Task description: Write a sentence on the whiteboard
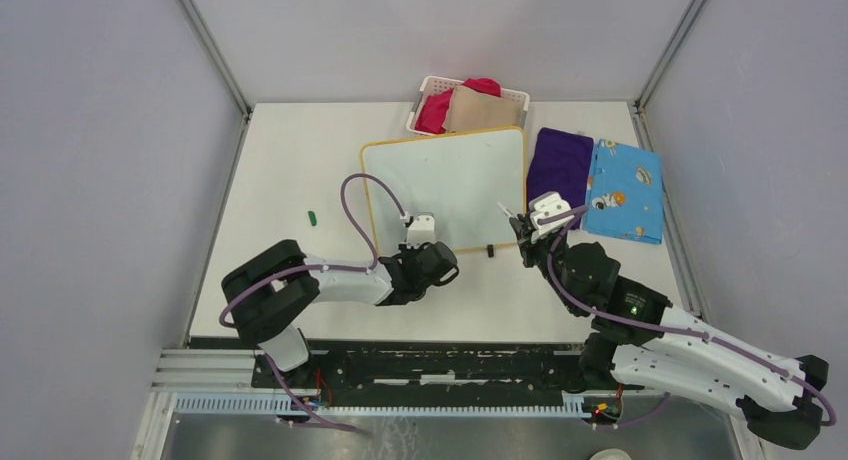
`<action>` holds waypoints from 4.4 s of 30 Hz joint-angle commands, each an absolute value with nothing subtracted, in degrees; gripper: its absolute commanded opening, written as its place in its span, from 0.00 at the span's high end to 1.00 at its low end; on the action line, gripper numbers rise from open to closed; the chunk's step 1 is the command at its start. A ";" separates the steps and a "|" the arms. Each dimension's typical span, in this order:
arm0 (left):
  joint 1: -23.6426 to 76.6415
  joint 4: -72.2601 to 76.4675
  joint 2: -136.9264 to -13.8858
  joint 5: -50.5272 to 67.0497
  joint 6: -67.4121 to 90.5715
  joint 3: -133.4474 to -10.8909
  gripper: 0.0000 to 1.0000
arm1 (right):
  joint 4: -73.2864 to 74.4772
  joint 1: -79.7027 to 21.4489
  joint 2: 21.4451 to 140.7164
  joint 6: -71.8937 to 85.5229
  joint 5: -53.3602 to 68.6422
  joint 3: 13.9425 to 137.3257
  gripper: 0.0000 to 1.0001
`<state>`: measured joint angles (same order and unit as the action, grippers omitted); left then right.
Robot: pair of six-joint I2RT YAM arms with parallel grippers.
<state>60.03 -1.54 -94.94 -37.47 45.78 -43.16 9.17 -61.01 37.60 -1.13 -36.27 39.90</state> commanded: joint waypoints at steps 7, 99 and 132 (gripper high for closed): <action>63.87 -4.11 -88.57 -36.04 49.40 -41.55 0.49 | 9.06 -61.17 37.89 -0.09 -37.70 42.79 1.00; 1.68 30.93 -72.42 46.99 32.46 -32.54 0.05 | -2.33 -61.15 49.97 0.47 -16.56 50.65 1.00; 1.65 64.84 -86.07 53.23 37.86 -21.86 0.26 | -5.87 -61.17 53.29 2.01 -14.95 49.66 1.00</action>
